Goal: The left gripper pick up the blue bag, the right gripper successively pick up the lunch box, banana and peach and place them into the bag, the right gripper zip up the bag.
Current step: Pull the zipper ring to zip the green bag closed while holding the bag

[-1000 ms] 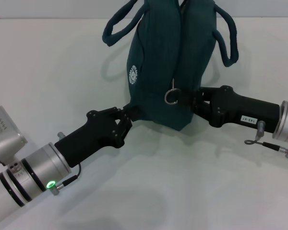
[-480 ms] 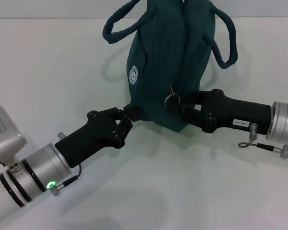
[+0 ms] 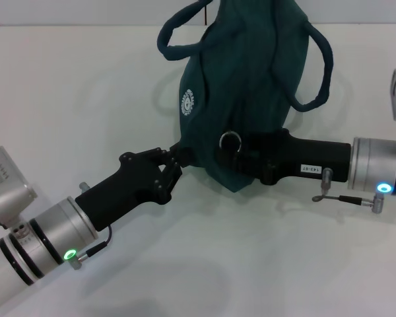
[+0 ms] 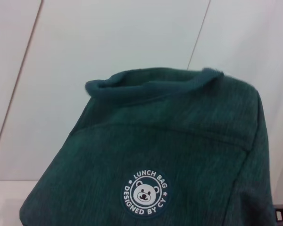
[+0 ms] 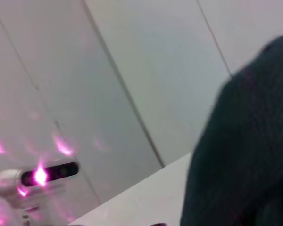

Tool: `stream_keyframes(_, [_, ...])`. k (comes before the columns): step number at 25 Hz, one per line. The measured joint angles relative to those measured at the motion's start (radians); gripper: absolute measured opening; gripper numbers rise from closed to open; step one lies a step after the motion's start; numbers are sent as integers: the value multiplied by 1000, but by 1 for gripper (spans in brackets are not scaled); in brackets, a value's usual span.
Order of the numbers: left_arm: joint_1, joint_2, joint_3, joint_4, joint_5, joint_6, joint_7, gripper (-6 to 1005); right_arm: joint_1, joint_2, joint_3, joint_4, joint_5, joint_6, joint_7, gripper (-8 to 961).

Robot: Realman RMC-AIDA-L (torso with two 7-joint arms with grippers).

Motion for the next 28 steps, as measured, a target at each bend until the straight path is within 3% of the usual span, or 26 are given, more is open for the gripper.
stream_keyframes(17, [-8, -1, -1, 4, -1, -4, 0, 55, -3, -3, -2, -9, 18, 9, -5, 291])
stream_keyframes(22, [-11, 0, -2, 3, -2, -6, 0, 54, -12, -7, 11, -9, 19, 4, -5, 182])
stream_keyframes(25, [-11, 0, -2, 3, -4, -6, 0, 54, -37, -9, 25, -21, 20, -3, -6, 41])
stream_keyframes(28, [-10, 0, -2, 3, -4, -7, 0, 54, -59, -10, 54, -27, 20, -23, -8, 28])
